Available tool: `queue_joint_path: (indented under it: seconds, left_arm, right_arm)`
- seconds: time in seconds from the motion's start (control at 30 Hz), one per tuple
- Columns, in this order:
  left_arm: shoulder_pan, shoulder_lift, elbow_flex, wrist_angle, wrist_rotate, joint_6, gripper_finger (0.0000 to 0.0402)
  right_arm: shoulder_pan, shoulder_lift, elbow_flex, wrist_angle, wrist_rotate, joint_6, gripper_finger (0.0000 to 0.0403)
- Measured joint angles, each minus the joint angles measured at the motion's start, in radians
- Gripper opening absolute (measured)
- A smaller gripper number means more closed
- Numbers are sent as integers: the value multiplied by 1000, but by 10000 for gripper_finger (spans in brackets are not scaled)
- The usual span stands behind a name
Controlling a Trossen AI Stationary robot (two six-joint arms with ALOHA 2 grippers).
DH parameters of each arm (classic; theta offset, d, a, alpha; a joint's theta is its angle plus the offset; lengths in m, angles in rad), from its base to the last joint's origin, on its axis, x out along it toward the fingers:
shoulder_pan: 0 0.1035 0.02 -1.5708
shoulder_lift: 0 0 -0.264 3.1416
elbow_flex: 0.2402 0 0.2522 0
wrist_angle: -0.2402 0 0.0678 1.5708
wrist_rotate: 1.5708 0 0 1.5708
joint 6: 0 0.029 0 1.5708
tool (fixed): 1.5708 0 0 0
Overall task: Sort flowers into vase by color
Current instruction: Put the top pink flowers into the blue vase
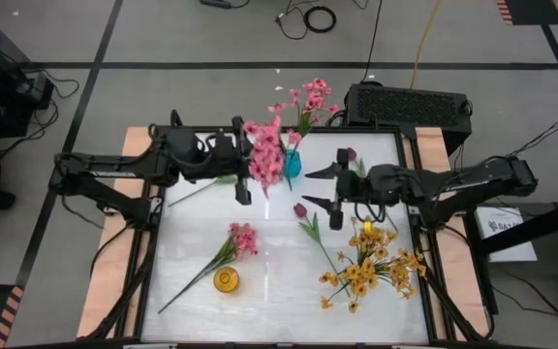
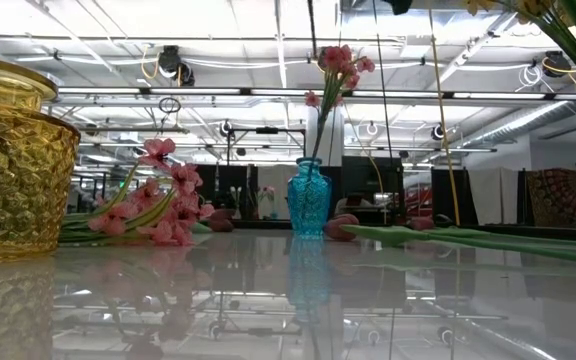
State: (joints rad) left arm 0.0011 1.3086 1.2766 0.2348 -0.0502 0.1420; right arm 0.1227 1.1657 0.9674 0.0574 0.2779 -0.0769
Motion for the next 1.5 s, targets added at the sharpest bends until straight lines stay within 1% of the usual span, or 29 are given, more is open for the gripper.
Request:
queue_joint_path:
  seconds: [0.17,0.37,0.5,0.6,0.7,0.77,0.87,1.0,1.07,1.17,1.27,1.4,1.5]
  left_arm:
    - [-26,30,0,32,6,29,24]
    - [-46,47,0,51,5,29,24]
    - [-50,47,0,53,5,29,24]
    - [-49,47,0,54,5,30,24]
    - [-50,47,0,65,5,30,24]
    - [-49,47,0,64,5,31,24]
    - [-50,47,0,58,5,31,24]
    - [-49,47,0,51,4,30,25]
    - [-49,46,0,40,-1,24,31]
    - [-47,46,0,-3,-13,20,61]
    - [-40,44,-1,-68,-57,-13,114]
    - [-40,20,-1,-188,-155,-30,186]
    - [-40,1,-1,-313,-169,-33,223]
  right_arm:
    - [-18,50,33,3,-23,17,262]
    - [-33,83,38,65,-20,31,265]
    - [-37,100,39,84,-21,16,261]
    - [-37,112,39,99,-23,10,245]
    - [-37,126,39,107,-23,4,213]
    - [-37,128,39,104,-23,4,181]
    - [-37,126,39,109,-23,4,119]
    - [-37,118,39,101,-22,7,25]
    - [-37,117,39,100,-22,11,13]
    - [-37,117,39,86,-22,25,17]
    - [-37,117,39,63,-22,31,7]
    - [-37,105,38,15,-21,41,5]
    - [-37,84,38,-3,-19,41,3]
